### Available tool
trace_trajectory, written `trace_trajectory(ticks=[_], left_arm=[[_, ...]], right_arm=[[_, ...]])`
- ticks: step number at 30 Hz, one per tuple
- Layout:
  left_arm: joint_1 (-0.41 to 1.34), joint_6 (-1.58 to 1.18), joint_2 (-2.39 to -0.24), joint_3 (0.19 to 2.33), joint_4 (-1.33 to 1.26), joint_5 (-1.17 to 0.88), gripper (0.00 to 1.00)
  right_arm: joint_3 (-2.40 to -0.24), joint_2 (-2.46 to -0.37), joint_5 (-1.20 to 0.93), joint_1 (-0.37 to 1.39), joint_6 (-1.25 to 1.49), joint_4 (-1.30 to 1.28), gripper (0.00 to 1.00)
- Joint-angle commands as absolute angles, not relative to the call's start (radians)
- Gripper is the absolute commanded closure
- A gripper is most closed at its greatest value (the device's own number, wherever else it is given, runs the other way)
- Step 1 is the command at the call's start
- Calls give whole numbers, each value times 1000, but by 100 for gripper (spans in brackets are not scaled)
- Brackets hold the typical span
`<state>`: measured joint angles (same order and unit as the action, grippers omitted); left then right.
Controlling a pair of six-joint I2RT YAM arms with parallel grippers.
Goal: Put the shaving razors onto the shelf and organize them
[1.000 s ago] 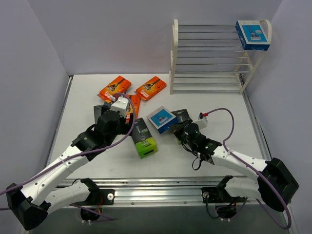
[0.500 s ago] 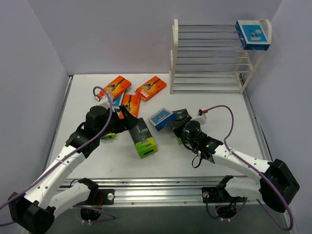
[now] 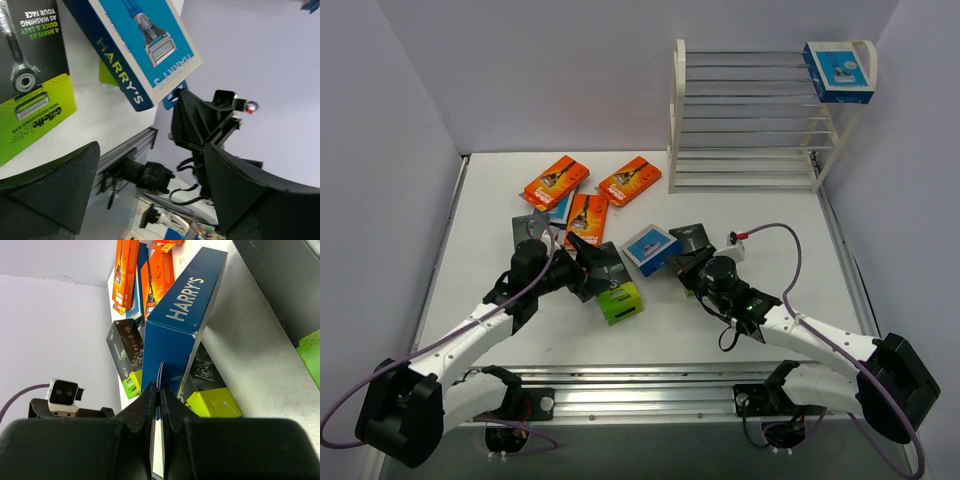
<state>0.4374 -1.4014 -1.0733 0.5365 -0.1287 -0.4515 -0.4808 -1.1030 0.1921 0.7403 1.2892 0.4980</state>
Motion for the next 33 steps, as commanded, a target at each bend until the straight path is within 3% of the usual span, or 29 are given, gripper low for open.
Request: trace_trajectory(ticks=[1,11,33], left_arm=[[448,-1531,-1092,529,-298,-469,6],[566,-1522,-1253,560,-304,-388,6],[629,-1592,-1480,667,-477,-293,5]], right_arm=[[-463,-1069,176,747,1284,577,100],[-433,-1029,175,749,1290,569,100],[-351,-919,144,753,1318,534,100]])
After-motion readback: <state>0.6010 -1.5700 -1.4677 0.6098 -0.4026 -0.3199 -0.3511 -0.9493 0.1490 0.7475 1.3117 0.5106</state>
